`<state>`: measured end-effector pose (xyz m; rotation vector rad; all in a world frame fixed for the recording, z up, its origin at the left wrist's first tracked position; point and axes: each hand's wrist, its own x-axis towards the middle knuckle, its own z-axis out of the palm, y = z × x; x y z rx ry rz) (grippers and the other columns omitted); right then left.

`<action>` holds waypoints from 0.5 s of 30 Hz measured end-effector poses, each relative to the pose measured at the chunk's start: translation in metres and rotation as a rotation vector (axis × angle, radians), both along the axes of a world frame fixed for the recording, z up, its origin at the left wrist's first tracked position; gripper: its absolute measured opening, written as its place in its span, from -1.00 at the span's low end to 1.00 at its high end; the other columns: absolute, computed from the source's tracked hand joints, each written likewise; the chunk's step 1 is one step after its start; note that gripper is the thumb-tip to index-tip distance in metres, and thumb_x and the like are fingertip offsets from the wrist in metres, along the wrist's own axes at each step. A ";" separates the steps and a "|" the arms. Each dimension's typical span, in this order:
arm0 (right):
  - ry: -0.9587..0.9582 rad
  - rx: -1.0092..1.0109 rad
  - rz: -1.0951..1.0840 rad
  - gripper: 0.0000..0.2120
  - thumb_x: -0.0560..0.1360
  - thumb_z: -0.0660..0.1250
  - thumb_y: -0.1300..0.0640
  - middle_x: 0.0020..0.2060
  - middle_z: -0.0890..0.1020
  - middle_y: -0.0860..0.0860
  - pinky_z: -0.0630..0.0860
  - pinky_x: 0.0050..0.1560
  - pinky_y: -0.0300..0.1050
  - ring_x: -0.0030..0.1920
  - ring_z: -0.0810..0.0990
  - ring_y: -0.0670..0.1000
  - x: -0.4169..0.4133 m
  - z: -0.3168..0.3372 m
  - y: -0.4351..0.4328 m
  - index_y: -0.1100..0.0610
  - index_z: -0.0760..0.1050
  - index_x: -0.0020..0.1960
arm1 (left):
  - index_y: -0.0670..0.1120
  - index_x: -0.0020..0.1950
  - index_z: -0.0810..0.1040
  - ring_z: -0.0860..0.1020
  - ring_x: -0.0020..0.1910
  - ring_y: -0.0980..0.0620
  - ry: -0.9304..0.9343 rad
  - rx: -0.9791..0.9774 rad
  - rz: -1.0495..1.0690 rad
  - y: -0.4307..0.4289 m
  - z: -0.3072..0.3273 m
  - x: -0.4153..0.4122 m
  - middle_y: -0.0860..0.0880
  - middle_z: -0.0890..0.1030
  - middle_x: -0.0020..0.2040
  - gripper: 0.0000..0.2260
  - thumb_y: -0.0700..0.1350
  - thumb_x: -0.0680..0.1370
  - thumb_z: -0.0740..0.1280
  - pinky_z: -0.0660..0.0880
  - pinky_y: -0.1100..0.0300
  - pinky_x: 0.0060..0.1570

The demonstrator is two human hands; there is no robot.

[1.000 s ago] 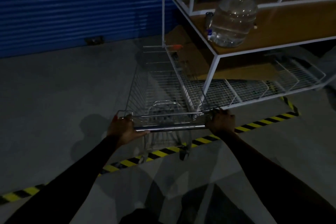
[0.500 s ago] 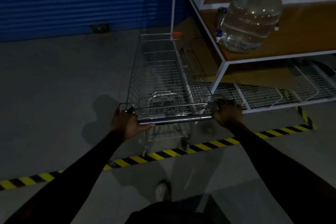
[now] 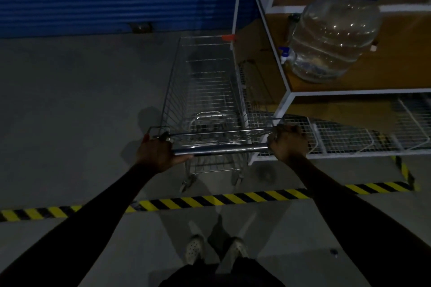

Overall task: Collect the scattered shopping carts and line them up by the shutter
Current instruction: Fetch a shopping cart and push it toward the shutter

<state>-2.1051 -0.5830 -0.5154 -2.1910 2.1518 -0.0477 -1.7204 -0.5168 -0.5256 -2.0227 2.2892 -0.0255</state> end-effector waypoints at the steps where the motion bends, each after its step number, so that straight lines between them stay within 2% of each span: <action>1: -0.021 -0.005 0.005 -0.51 0.47 0.07 -0.12 -0.09 0.69 0.19 0.55 0.02 0.15 0.02 0.59 0.31 -0.002 0.000 -0.005 0.17 0.66 -0.03 | -0.12 -0.34 0.67 0.70 -0.17 -0.12 -0.007 -0.004 0.010 -0.002 0.003 -0.005 -0.19 0.71 0.03 -0.07 0.61 0.43 -0.15 0.50 -0.23 0.17; 3: -0.044 -0.016 0.002 -0.54 0.45 0.13 -0.10 -0.11 0.69 0.18 0.55 0.00 0.15 0.00 0.59 0.32 -0.006 0.001 -0.010 0.19 0.67 -0.05 | -0.08 -0.32 0.70 0.70 -0.14 -0.11 -0.011 -0.016 0.015 -0.005 0.004 -0.011 -0.17 0.71 0.03 -0.10 0.61 0.43 -0.13 0.52 -0.20 0.15; 7: -0.073 -0.101 0.039 -0.54 0.44 0.10 -0.08 -0.22 0.67 0.20 0.56 -0.09 0.18 -0.10 0.62 0.34 -0.005 0.000 -0.016 0.23 0.64 -0.15 | -0.13 -0.31 0.69 0.68 0.05 -0.12 -0.021 0.034 0.003 -0.012 -0.001 -0.005 -0.21 0.66 0.18 -0.03 0.62 0.40 -0.20 0.35 -0.24 0.33; 9: -0.073 -0.105 0.046 -0.49 0.42 0.06 -0.09 -0.18 0.67 0.22 0.54 -0.06 0.23 -0.07 0.61 0.36 -0.002 0.001 -0.015 0.23 0.65 -0.11 | -0.11 -0.29 0.69 0.66 0.12 -0.09 -0.044 0.063 0.005 -0.014 0.001 -0.004 -0.19 0.67 0.17 0.00 0.63 0.38 -0.26 0.26 -0.22 0.38; 13: -0.041 -0.071 0.036 -0.39 0.43 -0.01 -0.16 0.07 0.68 0.20 0.45 0.10 0.24 0.13 0.56 0.35 0.001 -0.002 -0.011 0.18 0.66 0.08 | -0.07 -0.19 0.71 0.60 0.22 -0.02 -0.071 0.103 0.018 -0.010 0.012 -0.005 -0.09 0.62 0.27 0.09 0.65 0.28 -0.39 0.19 -0.14 0.40; 15: -0.032 -0.076 0.037 -0.41 0.43 0.00 -0.15 0.03 0.68 0.19 0.44 0.09 0.23 0.10 0.56 0.35 0.000 -0.004 -0.009 0.18 0.67 0.05 | -0.07 -0.18 0.71 0.61 0.20 -0.02 -0.064 0.106 0.024 -0.007 0.015 -0.007 -0.08 0.59 0.33 0.09 0.65 0.27 -0.39 0.20 -0.12 0.39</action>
